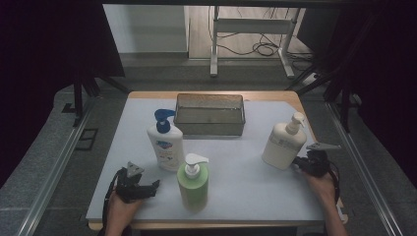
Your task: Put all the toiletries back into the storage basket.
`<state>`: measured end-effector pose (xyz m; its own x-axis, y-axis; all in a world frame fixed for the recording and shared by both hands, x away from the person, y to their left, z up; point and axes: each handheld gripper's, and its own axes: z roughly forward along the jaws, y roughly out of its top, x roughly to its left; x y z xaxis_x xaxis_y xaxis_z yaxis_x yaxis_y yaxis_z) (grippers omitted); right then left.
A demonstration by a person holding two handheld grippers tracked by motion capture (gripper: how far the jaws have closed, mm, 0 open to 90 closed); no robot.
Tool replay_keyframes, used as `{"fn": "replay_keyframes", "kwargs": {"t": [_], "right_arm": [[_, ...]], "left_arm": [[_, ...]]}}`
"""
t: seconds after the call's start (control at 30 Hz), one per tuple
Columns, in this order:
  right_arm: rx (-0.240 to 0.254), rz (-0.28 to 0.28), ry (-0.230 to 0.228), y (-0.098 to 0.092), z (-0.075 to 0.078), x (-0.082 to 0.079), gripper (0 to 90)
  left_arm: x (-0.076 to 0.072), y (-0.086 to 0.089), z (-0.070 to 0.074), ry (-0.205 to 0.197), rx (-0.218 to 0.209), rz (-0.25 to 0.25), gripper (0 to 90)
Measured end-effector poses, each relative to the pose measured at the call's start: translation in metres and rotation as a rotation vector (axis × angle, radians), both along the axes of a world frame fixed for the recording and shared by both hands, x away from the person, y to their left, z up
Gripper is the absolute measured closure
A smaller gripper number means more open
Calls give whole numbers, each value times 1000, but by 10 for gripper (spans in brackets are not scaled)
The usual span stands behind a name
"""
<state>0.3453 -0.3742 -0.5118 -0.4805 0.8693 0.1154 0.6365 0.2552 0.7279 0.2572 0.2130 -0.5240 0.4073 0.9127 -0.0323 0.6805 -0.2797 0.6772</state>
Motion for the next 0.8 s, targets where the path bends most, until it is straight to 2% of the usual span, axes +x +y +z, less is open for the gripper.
{"fn": "replay_keyframes", "kwargs": {"t": [0.43,0.8], "right_arm": [[-1,4,11,9,1,-13,882],[-19,35,24,20,0,-27,869]], "left_arm": [[0,0,0,0,0,1,119],[0,0,0,0,0,0,118]]}}
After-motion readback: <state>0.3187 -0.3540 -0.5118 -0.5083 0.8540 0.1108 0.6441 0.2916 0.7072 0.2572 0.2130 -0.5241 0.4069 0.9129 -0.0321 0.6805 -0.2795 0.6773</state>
